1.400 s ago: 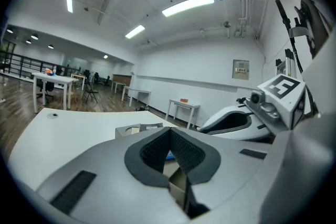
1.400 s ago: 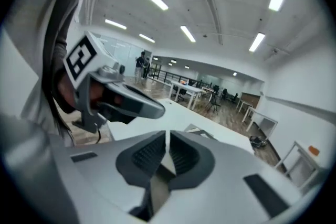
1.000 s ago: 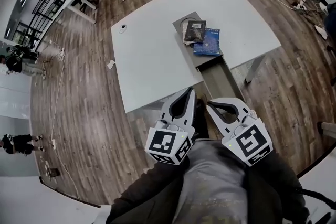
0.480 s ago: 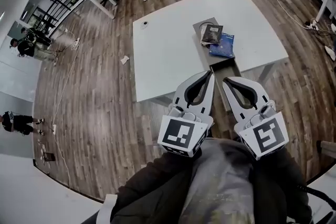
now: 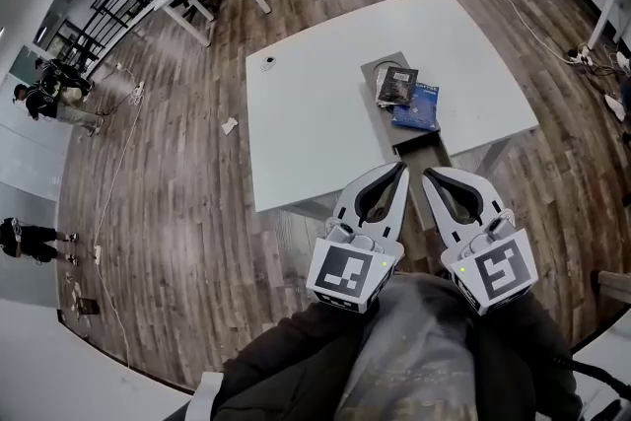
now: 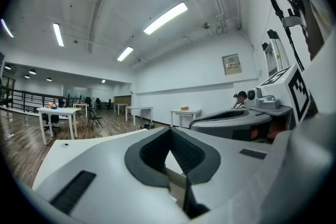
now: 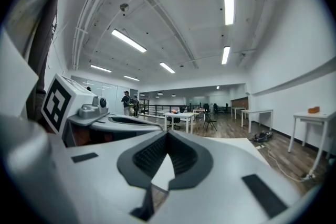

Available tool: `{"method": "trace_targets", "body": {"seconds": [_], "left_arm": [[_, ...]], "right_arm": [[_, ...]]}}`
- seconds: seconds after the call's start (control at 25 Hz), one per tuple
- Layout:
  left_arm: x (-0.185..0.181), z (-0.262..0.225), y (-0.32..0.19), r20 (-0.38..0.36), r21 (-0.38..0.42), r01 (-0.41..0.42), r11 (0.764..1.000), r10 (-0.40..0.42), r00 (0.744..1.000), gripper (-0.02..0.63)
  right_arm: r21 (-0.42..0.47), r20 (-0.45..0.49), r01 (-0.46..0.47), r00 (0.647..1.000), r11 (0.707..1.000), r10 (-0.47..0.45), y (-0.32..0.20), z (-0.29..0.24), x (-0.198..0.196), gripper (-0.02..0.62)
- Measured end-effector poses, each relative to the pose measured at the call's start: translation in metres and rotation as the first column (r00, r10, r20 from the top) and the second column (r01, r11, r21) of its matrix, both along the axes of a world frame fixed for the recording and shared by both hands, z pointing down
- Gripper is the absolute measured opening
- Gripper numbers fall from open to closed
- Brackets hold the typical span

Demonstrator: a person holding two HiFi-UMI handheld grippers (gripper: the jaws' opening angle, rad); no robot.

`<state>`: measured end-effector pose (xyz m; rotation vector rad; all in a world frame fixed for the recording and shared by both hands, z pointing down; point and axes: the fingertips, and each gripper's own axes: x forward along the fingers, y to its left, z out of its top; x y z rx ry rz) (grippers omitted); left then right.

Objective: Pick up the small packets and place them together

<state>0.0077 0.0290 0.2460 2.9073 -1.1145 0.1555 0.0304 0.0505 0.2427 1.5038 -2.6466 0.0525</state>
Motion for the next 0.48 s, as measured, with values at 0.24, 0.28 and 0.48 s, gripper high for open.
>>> {"method": "trace_targets", "body": {"seconds": [0.24, 0.28, 0.48], "left_arm": [[0.001, -0.001, -0.011, -0.001, -0.003, -0.023, 1.000, 0.023, 1.000, 0.003], [0.001, 0.001, -0.013, -0.001, -0.008, -0.025, 1.000, 0.025, 1.000, 0.003], [0.003, 0.010, -0.015, 0.000, -0.043, -0.045, 0.998, 0.045, 0.999, 0.003]], "right_arm": [[0.006, 0.014, -0.038, 0.999, 0.999, 0.038, -0.011, -0.003, 0.004, 0.005], [0.001, 0.017, -0.047, 0.999, 0.999, 0.047, -0.012, -0.003, 0.005, 0.005], [-0.028, 0.025, -0.064, 0.998, 0.998, 0.065, -0.014, 0.005, 0.006, 0.005]]}}
